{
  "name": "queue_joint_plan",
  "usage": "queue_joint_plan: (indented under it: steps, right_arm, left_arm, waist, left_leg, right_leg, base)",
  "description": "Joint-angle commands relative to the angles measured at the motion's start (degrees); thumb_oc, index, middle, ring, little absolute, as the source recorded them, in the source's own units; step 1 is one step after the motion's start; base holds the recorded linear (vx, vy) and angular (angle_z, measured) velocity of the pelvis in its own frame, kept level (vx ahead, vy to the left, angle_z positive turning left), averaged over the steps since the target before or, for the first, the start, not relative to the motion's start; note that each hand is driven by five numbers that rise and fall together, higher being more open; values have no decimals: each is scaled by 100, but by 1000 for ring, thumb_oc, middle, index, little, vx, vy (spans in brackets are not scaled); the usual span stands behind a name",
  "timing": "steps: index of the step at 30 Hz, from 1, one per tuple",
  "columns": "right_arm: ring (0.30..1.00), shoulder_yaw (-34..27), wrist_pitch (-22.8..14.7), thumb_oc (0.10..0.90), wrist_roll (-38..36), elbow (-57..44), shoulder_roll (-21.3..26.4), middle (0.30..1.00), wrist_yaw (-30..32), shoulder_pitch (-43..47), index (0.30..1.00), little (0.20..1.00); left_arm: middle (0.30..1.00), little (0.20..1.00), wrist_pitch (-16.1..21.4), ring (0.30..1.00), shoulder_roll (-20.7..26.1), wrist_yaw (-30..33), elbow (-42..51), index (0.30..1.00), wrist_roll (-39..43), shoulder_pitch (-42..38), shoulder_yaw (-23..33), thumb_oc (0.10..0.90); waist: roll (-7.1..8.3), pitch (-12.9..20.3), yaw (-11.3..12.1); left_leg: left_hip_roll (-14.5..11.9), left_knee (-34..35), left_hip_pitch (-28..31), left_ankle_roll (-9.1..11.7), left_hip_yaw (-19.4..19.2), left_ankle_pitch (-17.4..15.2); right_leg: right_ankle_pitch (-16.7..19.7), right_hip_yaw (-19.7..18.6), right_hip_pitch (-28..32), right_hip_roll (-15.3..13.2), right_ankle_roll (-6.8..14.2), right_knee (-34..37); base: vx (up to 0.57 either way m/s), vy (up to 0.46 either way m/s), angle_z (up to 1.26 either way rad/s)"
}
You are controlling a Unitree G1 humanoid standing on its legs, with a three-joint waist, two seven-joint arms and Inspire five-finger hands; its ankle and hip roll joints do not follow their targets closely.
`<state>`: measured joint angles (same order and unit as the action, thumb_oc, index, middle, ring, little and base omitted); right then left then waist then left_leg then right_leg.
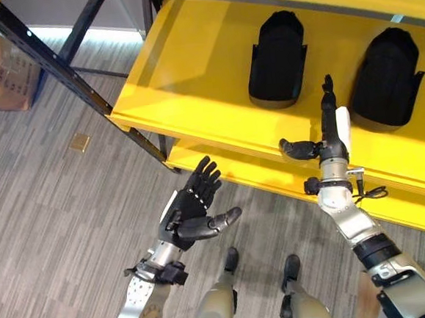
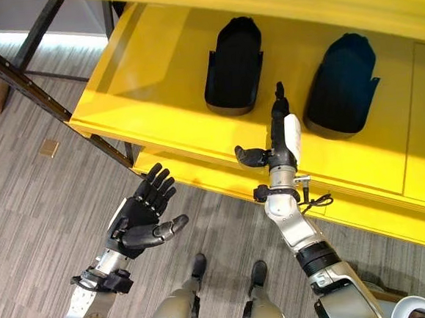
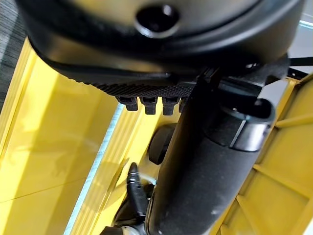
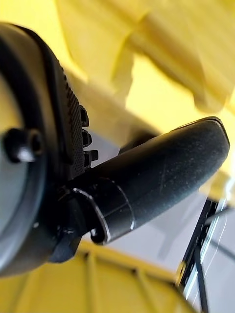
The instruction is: Move parts from the plastic box to the shelf.
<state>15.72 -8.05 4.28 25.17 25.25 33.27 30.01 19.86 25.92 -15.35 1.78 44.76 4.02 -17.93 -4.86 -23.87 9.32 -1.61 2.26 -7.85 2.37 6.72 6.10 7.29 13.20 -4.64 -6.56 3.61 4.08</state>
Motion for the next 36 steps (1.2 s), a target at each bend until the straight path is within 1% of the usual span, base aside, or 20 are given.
queue_joint_plan:
  steps: [1, 6, 10, 13, 21, 27, 36]
  right_arm:
    - [1000, -127, -395, 900, 141, -229, 240, 1000, 309, 887, 1000, 1000]
    - [1000, -152, -401, 900, 140, 189, 334, 1000, 338, 993, 1000, 1000]
    - [1000, -163, -345, 900, 164, 355, 412, 1000, 356, 1010, 1000, 1000]
    - [1000, -195, -371, 900, 127, 492, 485, 1000, 316, 1030, 1000, 1000]
    - [1000, -258, -282, 900, 75, 519, 515, 1000, 487, 971, 1000, 1000]
    - [1000, -319, -184, 900, 54, 560, 500, 1000, 564, 986, 1000, 1000]
    - [1000, -357, -124, 900, -23, 525, 442, 1000, 694, 943, 1000, 1000]
  left_arm:
    - [1000, 1000, 473, 1000, 194, -145, 704, 1000, 122, -147, 122, 900]
    - [1000, 1000, 497, 1000, 238, -177, 683, 1000, 135, -101, 78, 900]
    - [1000, 1000, 523, 1000, 261, -178, 660, 1000, 164, -96, 59, 900]
    - [1000, 1000, 537, 1000, 281, -192, 663, 1000, 180, -86, 67, 900]
    - [1000, 1000, 550, 1000, 302, -206, 669, 1000, 177, -67, 66, 900]
    - [1000, 1000, 613, 1000, 318, -191, 636, 1000, 174, -113, 2, 900]
    - [1000, 1000, 590, 1000, 286, -168, 643, 1000, 175, -160, -17, 900]
  waist:
    - [143, 296, 55]
    - [122, 280, 95]
    - [115, 278, 96]
    - [120, 264, 100]
    - [145, 253, 94]
    - [135, 237, 65]
    - [130, 251, 21]
  left_leg:
    - [157, -200, -14, -360, -438, -299]
    - [156, -219, 20, -355, -402, -303]
    - [148, -219, 37, -352, -379, -303]
    - [138, -219, 53, -347, -373, -300]
    - [117, -229, 61, -342, -364, -301]
    - [114, -239, 58, -341, -363, -305]
    - [121, -243, 70, -345, -381, -318]
  right_leg:
    - [-673, -241, 43, -343, 100, -983]
    - [-694, -202, 92, -360, 99, -1018]
    - [-713, -204, 104, -366, 102, -1050]
    - [-722, -210, 112, -358, 104, -1074]
    - [-760, -215, 119, -342, 100, -1129]
    - [-781, -241, 103, -333, 94, -1174]
    - [-797, -289, 85, -313, 89, -1202]
  base:
    - [0, 0, 0]
    - [12, -5, 2]
    - [13, -6, 3]
    - [7, -13, 2]
    - [0, 0, 0]
    - [0, 0, 0]
    - [0, 0, 0]
